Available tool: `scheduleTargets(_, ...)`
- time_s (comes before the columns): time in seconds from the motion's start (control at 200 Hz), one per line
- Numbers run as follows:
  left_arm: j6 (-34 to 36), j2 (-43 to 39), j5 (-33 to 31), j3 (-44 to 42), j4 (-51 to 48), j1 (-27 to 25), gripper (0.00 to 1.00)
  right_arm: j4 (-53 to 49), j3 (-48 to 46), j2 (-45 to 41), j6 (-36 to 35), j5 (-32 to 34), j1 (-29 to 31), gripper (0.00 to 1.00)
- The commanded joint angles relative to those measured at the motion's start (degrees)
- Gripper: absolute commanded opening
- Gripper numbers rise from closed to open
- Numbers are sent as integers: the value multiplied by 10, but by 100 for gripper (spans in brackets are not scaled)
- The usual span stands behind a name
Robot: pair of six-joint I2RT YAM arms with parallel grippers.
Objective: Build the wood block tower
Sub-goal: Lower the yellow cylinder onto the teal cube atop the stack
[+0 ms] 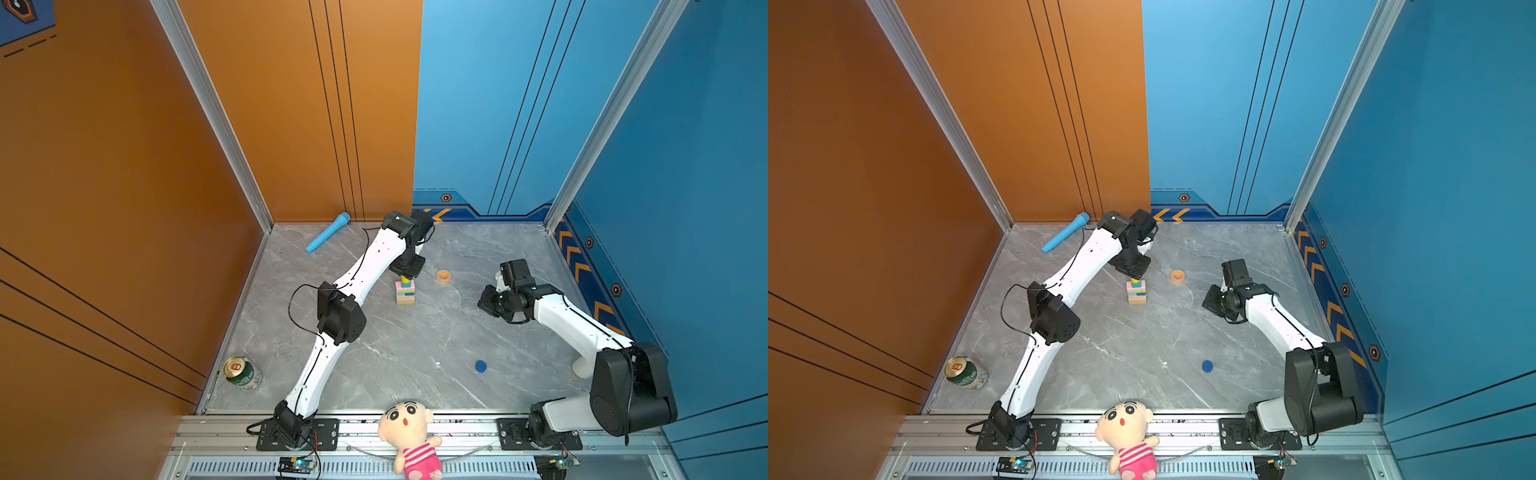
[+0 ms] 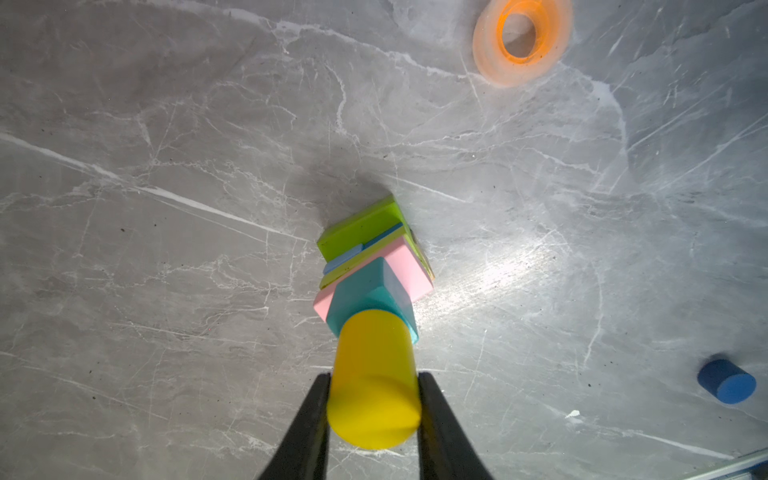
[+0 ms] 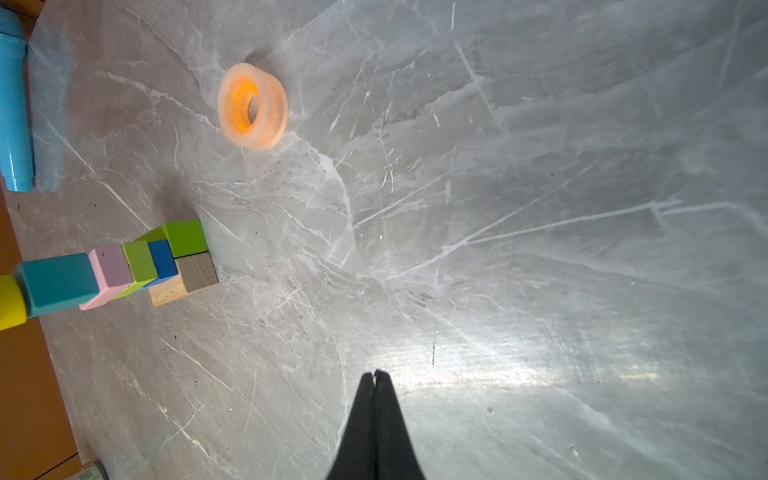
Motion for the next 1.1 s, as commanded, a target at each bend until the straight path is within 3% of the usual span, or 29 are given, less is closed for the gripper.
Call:
scheduleTargets(0.0,-6,12,-16,16,-11,-2,18,-2,-9,5,-5,-7,-5,2)
scheduleTargets(1.091,-16,22,-23,22,-10,0,24,-2,-12,4,-4,-9,-5,2)
